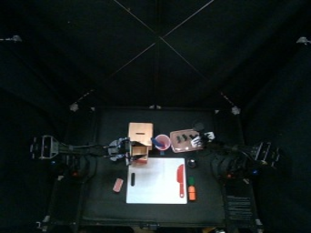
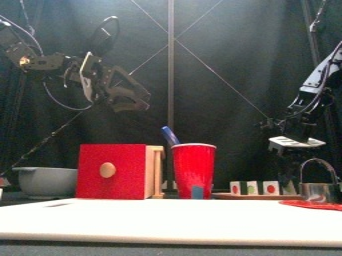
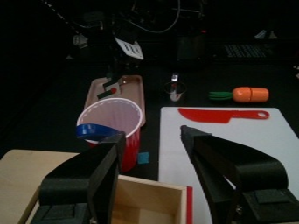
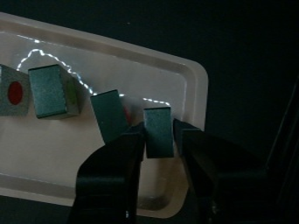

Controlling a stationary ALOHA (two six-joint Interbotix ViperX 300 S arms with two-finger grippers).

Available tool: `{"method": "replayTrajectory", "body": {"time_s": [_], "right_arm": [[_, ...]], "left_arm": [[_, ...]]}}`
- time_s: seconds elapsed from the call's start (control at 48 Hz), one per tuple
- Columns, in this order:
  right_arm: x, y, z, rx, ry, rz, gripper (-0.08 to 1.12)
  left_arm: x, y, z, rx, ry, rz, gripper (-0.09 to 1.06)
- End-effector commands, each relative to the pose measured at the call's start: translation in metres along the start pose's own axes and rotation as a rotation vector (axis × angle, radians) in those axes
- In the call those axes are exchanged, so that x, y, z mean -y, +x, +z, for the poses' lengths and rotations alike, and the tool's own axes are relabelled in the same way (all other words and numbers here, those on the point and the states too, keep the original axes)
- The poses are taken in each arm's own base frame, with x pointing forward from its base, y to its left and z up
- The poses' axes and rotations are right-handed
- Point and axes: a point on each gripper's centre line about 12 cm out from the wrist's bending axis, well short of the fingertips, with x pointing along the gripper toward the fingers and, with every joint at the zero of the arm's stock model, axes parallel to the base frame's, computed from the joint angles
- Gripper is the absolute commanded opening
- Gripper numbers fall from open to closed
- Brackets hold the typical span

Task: Place sushi on board then cut the sushi with the knife then place the pieces on the plate
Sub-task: Place the 4 sushi pieces on the plate

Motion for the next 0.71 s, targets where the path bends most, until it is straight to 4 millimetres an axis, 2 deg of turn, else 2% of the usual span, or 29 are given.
{"method": "replayTrajectory", "body": {"time_s": [0.021,0.125,0.229,0.312,0.354,0.458,0.583,0.708], "right_arm": [[0.001,-0.012,0.012,0.057,0.02,0.016,0.74],[0.009,-0.036,0.026,0.139,0.06,0.006,0.74],[0.0,-0.072,0.036,0.257,0.068,0.116,0.74],[-0.027,-0.104,0.04,0.351,0.021,0.341,0.74],[-0.047,-0.122,0.038,0.394,-0.032,0.503,0.74],[-0.083,-0.153,0.029,0.453,-0.167,0.789,0.74],[-0.096,-0.164,0.031,0.461,-0.188,0.899,0.74],[-0.101,-0.165,0.034,0.463,-0.195,0.909,0.74]], "left_arm": [[0.0,0.002,0.01,0.032,0.004,0.0,0.89],[0.0,0.002,0.012,0.037,0.005,0.0,0.89],[0.0,0.001,0.018,0.063,0.006,0.0,0.89],[0.0,0.0,0.02,0.071,0.004,0.0,0.89],[0.0,0.0,0.021,0.077,0.003,0.001,0.89],[-0.001,0.001,0.021,0.103,-0.007,0.007,0.88],[0.004,0.007,0.02,0.111,-0.015,-0.006,0.88],[0.008,0.014,0.015,0.095,-0.017,-0.017,0.88]]}}
